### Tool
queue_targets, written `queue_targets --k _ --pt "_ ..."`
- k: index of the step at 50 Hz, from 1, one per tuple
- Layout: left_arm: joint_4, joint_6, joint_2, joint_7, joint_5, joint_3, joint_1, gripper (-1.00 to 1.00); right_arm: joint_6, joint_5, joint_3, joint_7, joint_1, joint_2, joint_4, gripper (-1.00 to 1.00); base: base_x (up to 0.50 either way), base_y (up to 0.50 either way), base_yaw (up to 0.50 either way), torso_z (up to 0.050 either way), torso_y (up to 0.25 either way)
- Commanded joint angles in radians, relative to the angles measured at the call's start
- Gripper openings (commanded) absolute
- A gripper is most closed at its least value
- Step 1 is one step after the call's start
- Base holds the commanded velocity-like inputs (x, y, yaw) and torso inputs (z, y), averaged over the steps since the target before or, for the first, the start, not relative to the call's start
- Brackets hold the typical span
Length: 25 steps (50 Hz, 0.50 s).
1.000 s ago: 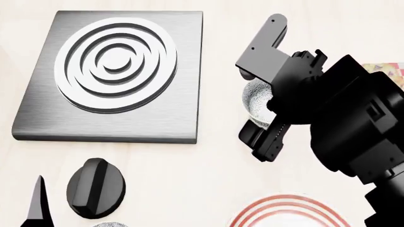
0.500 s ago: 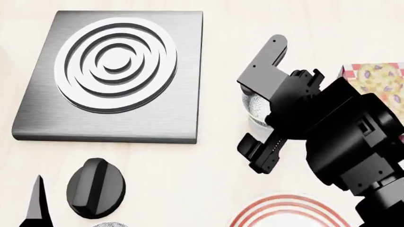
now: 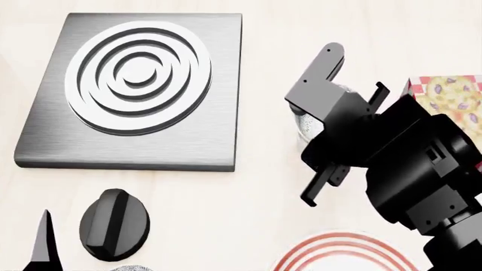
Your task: Pick the akita bowl on the ramekin and place it on the plate.
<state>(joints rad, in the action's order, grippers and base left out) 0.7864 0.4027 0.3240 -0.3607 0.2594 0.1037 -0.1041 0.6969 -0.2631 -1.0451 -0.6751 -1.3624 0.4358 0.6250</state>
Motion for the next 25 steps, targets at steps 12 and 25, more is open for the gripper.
queue_targets --k 12,25 --pt "-0.007 0.000 0.005 -0.013 0.012 0.002 0.002 1.00 0.038 0.001 -0.022 -0.007 0.005 0.024 -0.060 -1.00 0.00 0.00 0.00 0.000 0.000" --pt "-0.007 -0.003 0.009 -0.017 0.021 0.003 0.003 1.00 0.109 0.012 -0.040 -0.052 -0.076 0.080 -0.154 -1.00 0.00 0.00 0.00 0.000 0.000"
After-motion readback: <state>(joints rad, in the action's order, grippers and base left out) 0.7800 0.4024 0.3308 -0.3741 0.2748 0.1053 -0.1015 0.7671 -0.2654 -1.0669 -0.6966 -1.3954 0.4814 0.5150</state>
